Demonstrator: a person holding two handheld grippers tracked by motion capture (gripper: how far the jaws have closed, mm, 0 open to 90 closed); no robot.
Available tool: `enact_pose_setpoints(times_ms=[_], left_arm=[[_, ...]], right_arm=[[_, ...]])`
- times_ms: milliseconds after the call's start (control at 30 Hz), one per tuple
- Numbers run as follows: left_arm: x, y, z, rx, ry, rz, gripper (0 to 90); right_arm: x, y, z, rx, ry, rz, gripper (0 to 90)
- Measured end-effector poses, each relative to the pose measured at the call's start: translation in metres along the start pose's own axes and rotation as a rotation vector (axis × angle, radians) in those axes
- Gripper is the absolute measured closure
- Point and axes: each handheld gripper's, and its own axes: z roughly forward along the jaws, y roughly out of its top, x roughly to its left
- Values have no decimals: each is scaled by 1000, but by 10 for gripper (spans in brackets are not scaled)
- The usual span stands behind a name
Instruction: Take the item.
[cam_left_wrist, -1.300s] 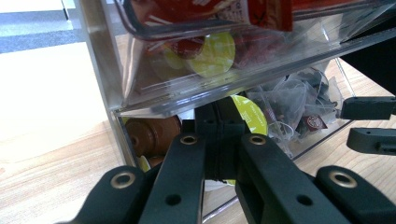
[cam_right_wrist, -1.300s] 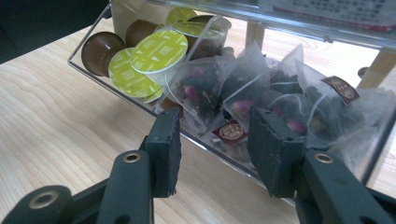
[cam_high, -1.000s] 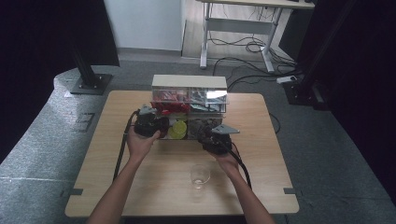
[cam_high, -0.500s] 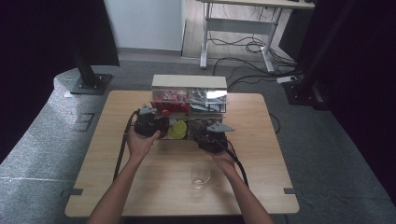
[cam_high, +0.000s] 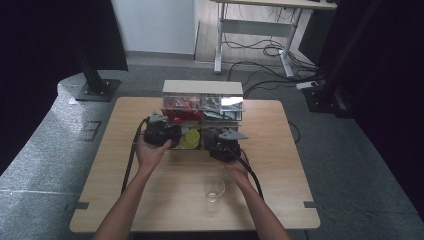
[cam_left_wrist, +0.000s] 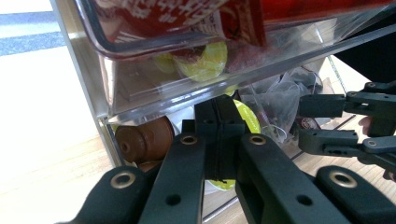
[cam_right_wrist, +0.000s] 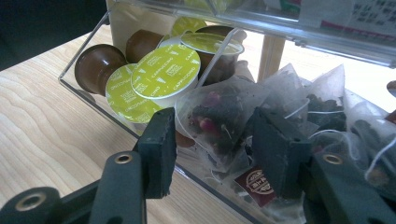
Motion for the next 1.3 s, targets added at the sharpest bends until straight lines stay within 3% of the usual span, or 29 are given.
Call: enact_pose_setpoints(times_ms=[267,467,800,967,1300], left_arm=[[0,-1,0,-3,-2,0,900],[1,-1,-1,-4,-4,-1,900],[1,-1,-1,-5,-6,-1,900],[2,-1,-1,-5,-7,-2,900],[2,-1,-1,-5,-7,-2,900]], right_arm=[[5,2,5,5,21,-20,486],[8,6,10,23,10,-36,508],[10,6,14,34,-23,-53,749],[9,6,12,39,-9,-53,866],[8,9,-3,-6,3,-51,883]])
